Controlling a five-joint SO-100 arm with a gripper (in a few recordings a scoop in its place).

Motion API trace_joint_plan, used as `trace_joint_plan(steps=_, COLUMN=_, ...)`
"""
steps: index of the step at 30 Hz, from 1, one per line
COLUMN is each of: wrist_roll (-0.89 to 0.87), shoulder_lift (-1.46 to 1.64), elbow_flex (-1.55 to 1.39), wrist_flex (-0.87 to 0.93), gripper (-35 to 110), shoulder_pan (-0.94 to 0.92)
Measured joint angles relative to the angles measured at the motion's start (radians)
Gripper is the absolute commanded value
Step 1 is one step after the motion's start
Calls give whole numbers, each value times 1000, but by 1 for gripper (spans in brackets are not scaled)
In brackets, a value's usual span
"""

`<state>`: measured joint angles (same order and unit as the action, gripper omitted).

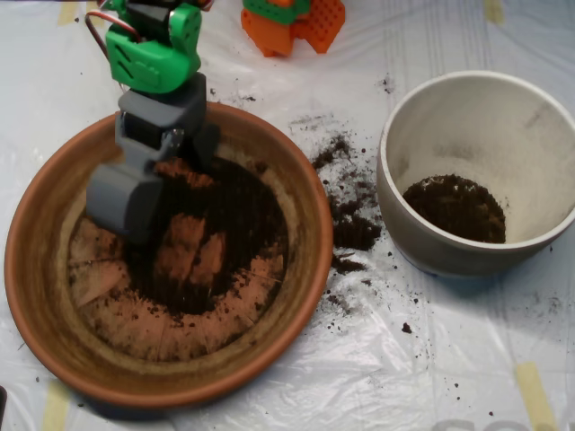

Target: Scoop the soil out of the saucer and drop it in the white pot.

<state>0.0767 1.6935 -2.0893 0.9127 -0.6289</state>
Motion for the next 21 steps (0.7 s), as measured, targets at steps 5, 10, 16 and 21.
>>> trace_joint_plan(steps=5, wrist_roll=20, shoulder_lift=-46, elbow_flex=0, wrist_flex=-28, gripper=36, shoulder_pan=-44)
trace_joint_plan(steps=10, wrist_roll=12, shoulder_lift=-118, elbow_flex=57, wrist_flex=-29, gripper=34, shoulder_pan=-61)
trace_joint_plan(steps=16, wrist_roll=0, shoulder_lift=-232, elbow_flex=172, wrist_flex=-8, gripper=33, shoulder_pan=-51)
trace_joint_plan(steps=21, wrist_roll=6, shoulder_lift=-313, elbow_flex=278, wrist_flex=28, gripper=31, shoulder_pan=-34)
